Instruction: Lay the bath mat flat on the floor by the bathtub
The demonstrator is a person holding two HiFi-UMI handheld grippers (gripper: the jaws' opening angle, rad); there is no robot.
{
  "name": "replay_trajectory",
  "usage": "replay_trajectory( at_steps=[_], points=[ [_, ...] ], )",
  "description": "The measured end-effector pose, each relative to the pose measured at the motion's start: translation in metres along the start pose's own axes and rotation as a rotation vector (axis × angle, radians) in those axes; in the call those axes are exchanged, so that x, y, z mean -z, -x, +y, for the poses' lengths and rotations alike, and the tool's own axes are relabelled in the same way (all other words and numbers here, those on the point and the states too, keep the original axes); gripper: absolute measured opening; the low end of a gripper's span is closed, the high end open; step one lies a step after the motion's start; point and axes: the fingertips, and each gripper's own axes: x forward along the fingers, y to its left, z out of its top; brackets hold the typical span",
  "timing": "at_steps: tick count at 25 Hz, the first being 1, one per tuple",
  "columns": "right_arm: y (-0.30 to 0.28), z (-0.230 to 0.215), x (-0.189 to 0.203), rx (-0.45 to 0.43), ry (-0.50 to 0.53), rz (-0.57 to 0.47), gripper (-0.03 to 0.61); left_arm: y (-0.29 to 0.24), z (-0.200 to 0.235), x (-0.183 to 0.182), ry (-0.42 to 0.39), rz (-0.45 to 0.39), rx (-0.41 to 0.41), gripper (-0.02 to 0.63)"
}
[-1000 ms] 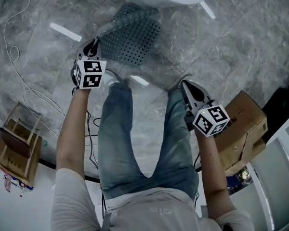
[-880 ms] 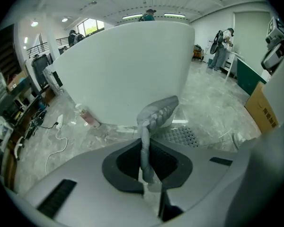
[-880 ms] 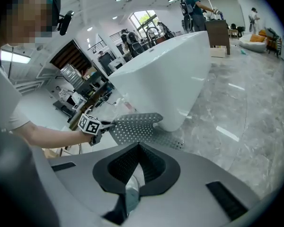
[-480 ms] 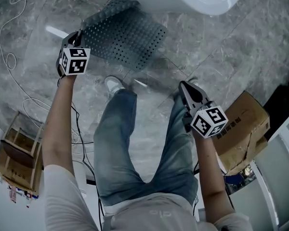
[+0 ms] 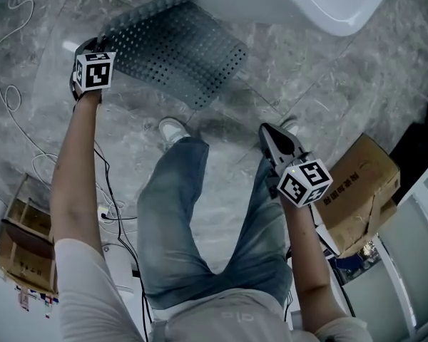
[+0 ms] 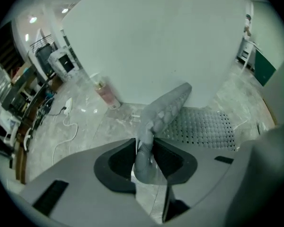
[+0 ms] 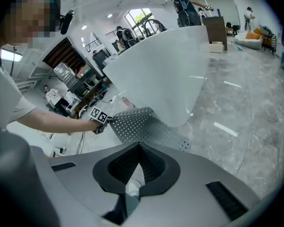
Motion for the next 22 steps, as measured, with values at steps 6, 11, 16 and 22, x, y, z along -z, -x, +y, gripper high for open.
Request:
replay_trajectory(
  at_steps=[6,11,16,22],
  points=[
    [-0.011,0.011,-0.005,-0.007,0.013,0.009,0.025,-0.002,0.042,0.026,0.072,0.044,-0.133,0.208],
    [-0.024,0.025,-0.013,-0.028,0.044,0.036,0.025,0.011,0.039,0.042,0.06,0.04,-0.119,0.262],
    [-0.032,0.041,-0.011,-0.056,0.085,0.069,0.025,0.03,0.025,0.067,0.093,0.05,-0.09,0.262],
    [-0.036,0.045,-0.026,-0.064,0.135,0.099,0.025,0.064,0.0,0.069,0.185,0.039,-0.041,0.226]
  ],
)
